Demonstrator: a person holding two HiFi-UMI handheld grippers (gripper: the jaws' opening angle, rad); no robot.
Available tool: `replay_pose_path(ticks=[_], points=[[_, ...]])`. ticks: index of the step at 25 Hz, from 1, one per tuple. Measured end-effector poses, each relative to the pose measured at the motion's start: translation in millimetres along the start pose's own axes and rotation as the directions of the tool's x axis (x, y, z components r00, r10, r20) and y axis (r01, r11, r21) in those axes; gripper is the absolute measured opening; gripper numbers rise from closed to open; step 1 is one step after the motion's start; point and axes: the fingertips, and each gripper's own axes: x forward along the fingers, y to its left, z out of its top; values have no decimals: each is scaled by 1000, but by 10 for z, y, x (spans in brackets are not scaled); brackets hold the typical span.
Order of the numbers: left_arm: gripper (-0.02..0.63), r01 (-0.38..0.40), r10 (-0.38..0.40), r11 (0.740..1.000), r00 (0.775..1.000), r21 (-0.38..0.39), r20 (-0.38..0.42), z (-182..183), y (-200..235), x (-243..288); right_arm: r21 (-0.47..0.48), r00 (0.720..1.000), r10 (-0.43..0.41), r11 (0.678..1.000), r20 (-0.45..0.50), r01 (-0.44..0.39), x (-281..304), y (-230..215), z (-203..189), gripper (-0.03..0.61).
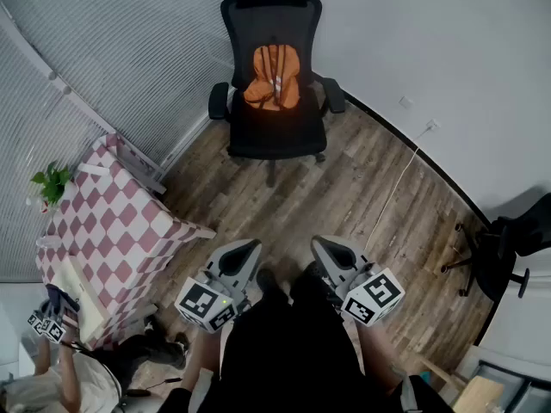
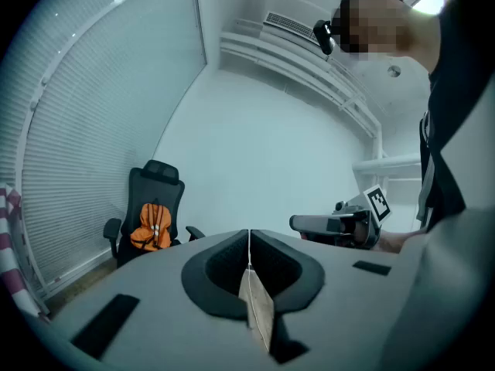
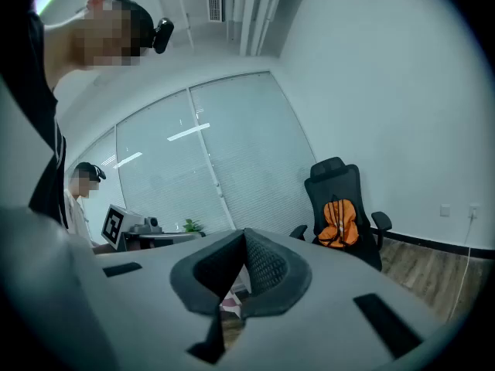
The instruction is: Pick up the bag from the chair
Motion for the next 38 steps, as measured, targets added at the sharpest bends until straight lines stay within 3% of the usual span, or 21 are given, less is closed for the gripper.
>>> replay_pose_path(ticks=[9, 19, 27, 38], points=[[34, 17, -17, 1000, 1000, 2, 13, 31, -13, -127, -11, 1000, -14, 1000, -5, 14, 59, 87, 17, 18], [34, 13, -13, 1000, 1000, -16, -18, -49, 54, -86, 78, 997, -76, 994, 29, 74, 23, -150, 23, 18], [34, -15, 15, 1000, 999, -4, -35, 132, 215, 315, 79, 999, -17, 997, 34, 14, 243, -497, 262, 18], [34, -63, 64, 997, 998, 34, -22, 659, 444, 1370, 70, 996, 54, 996, 70, -59, 665, -1530, 890, 18]])
